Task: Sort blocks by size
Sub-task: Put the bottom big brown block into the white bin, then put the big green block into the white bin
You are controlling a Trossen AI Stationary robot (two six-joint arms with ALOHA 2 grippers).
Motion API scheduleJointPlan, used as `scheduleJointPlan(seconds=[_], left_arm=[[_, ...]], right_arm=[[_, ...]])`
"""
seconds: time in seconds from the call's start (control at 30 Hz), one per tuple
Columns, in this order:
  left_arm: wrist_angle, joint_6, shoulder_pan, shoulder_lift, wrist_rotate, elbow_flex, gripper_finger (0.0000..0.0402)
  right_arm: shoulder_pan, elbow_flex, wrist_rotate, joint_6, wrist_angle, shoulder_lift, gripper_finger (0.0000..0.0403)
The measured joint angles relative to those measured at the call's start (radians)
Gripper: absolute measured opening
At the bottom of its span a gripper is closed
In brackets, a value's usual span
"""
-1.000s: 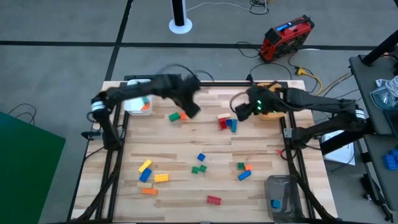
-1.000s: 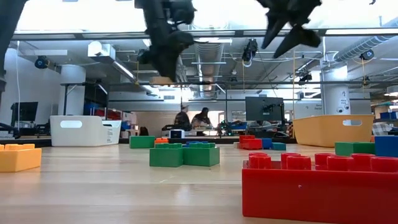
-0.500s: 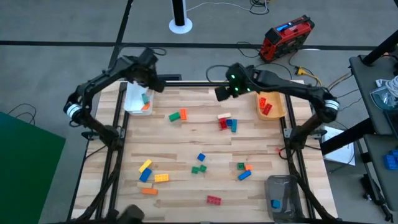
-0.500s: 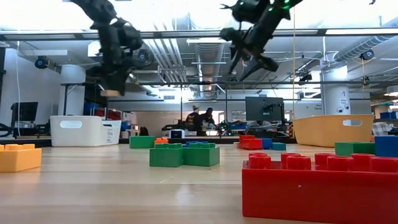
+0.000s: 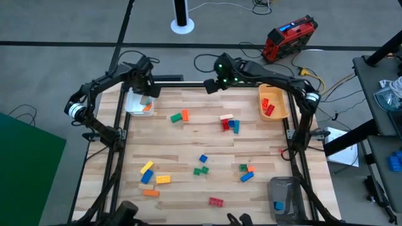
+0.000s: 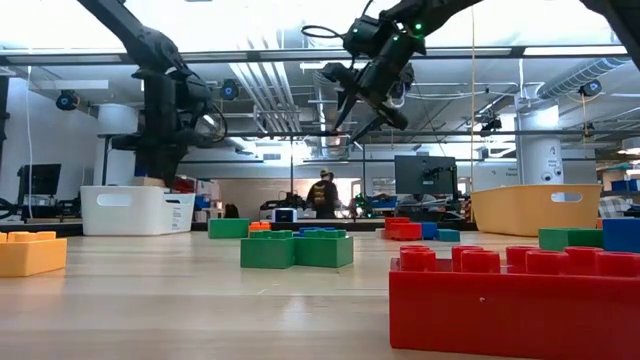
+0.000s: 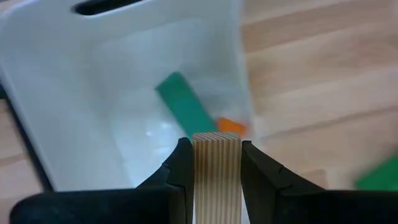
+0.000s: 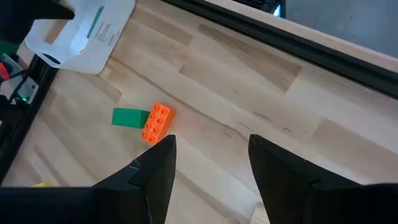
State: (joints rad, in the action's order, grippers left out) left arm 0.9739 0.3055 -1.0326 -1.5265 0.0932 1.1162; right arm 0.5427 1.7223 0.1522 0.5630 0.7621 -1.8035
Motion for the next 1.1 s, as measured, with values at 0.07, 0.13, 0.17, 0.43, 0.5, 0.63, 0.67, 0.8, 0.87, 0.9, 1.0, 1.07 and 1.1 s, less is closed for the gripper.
scheduleJointPlan(seconds=[0.07,0.13,0.17,0.43,0.5,0.63,0.67,0.8,0.87,0.9,1.0,1.07,1.1], left_arm=[[-0.009,0.011,-0.002,0.0,0.031,-0.012,0.0082],[-0.007,0.014,-0.004,0.0,0.053,-0.022,0.0101],[-0.013,0.015,-0.004,0.0,0.056,-0.024,0.0112],[-0.025,0.017,-0.004,0.0,0.057,-0.025,0.0155],[-0.016,0.017,-0.004,0.0,0.056,-0.017,0.0156],[0.007,0.018,0.011,0.002,0.055,0.034,0.0157],[0.017,0.017,0.02,0.003,0.055,0.052,0.0157],[0.046,0.018,0.074,0.003,0.054,0.142,0.0158],[0.055,0.018,0.113,0.003,0.048,0.188,0.0158],[0.058,0.017,0.135,0.003,0.045,0.208,0.0158],[0.066,0.025,0.202,0.004,0.025,0.256,0.0158],[0.068,0.043,0.252,0.004,0.013,0.276,0.0158],[0.068,0.052,0.277,0.005,0.005,0.28,0.0158]], right_arm=[[0.0,0.021,0.013,-0.004,0.002,-0.017,0.0192],[0.0,0.036,0.017,-0.008,0.003,-0.028,0.0192],[0.0,0.04,0.022,-0.012,0.005,-0.03,0.0192],[0.001,0.039,0.031,-0.035,0.03,-0.02,0.0192],[0.001,0.04,0.031,-0.044,0.048,-0.018,0.0192],[-0.002,0.04,0.032,-0.072,0.1,-0.017,0.0192],[-0.003,0.04,0.032,-0.079,0.116,-0.013,0.0192],[-0.008,0.04,0.035,-0.107,0.182,0.012,0.0192],[-0.01,0.04,0.035,-0.115,0.214,0.029,0.0192],[-0.01,0.04,0.035,-0.116,0.227,0.04,0.0192],[-0.013,0.04,0.034,-0.118,0.272,0.077,0.0192],[-0.015,0.04,0.031,-0.118,0.307,0.099,0.0192],[-0.018,0.04,0.031,-0.117,0.324,0.107,0.0192]])
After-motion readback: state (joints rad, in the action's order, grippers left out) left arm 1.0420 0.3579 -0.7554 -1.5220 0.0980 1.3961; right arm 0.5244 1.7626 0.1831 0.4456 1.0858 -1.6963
